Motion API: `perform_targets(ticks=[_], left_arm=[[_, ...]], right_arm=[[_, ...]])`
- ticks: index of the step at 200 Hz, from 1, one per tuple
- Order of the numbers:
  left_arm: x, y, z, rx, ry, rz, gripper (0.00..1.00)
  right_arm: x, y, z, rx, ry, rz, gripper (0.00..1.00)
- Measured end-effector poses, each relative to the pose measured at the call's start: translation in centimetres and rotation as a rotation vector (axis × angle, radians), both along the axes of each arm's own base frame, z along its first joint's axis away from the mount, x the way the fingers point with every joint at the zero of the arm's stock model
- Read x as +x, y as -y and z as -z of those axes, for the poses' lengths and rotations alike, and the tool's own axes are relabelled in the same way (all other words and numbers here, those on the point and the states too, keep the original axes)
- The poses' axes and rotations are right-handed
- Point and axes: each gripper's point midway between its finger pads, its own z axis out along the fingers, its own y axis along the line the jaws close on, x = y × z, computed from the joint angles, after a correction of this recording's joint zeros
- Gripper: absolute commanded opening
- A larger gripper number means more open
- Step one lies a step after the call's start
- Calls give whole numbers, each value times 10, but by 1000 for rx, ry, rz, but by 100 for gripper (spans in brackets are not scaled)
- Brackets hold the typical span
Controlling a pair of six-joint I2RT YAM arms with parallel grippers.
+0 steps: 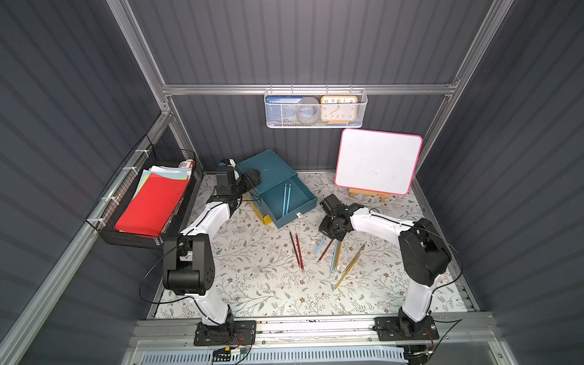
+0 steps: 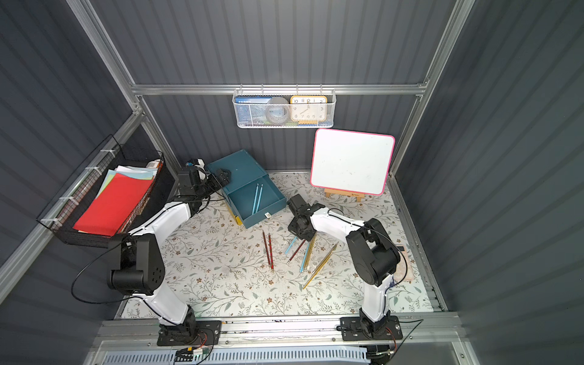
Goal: Please place the pencils in the drawer according to their color
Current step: Pick up the pencil from the center of the board, then place the pencil in the drawer.
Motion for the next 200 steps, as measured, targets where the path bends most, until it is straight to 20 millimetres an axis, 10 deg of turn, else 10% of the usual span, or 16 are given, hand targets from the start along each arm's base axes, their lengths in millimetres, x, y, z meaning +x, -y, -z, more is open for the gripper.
perform_targets(ticks=[120, 200], left_arm=[[0, 0, 0, 0, 0, 0, 100], [0, 0, 0, 0, 0, -1, 100]], right_arm=[[-26, 9, -123, 136, 203, -119, 0], [11, -31, -229, 290, 395, -204, 0]])
